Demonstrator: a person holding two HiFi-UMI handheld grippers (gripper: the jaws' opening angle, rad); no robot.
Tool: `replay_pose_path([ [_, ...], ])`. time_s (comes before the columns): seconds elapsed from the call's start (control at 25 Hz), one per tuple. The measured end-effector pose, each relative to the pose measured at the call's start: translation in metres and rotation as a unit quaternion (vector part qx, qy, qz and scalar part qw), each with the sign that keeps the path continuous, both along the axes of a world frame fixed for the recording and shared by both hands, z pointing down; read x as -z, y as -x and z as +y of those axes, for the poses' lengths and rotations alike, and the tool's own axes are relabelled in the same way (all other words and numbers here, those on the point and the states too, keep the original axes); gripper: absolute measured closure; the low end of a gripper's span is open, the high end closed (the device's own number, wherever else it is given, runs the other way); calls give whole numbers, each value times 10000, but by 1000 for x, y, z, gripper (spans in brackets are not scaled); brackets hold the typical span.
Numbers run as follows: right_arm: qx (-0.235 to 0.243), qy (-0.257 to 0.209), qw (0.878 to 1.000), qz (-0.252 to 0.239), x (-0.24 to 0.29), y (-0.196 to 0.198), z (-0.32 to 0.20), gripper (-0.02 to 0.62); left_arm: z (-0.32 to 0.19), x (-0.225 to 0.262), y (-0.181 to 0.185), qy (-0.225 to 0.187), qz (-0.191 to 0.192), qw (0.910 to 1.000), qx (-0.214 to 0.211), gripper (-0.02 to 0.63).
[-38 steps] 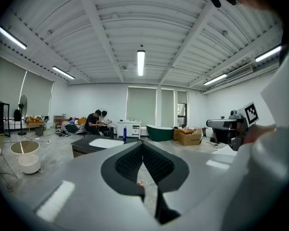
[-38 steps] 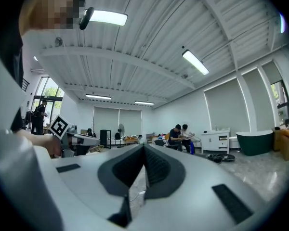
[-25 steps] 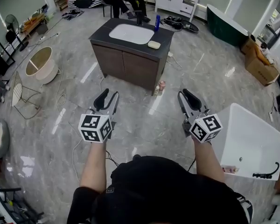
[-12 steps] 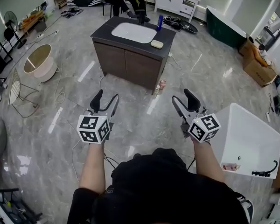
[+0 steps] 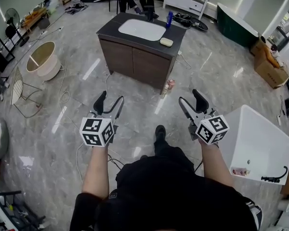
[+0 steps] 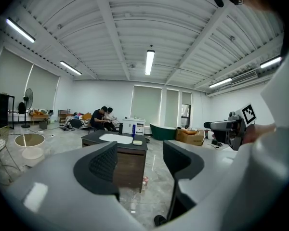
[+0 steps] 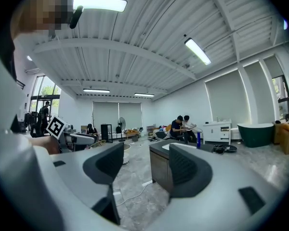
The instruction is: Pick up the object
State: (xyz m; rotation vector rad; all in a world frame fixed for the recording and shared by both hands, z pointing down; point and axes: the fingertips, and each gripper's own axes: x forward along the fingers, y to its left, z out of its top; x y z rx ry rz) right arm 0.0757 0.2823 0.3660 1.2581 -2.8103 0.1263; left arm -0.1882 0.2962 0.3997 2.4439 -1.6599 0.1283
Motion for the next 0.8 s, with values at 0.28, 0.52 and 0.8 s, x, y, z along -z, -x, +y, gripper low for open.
replay_pose_path([
  [0.28, 192, 68, 9998, -31, -12, 10, -21, 334, -16, -6, 8, 56, 21, 9999, 92, 322],
  [0.52, 215, 141, 9996, -72, -17, 0, -62, 334, -52, -9, 2, 145, 24, 9998, 94, 322],
  [0.8, 268, 412, 9986, -185, -40, -10, -142, 334, -124, -25, -13, 391, -14, 9992, 118, 322],
])
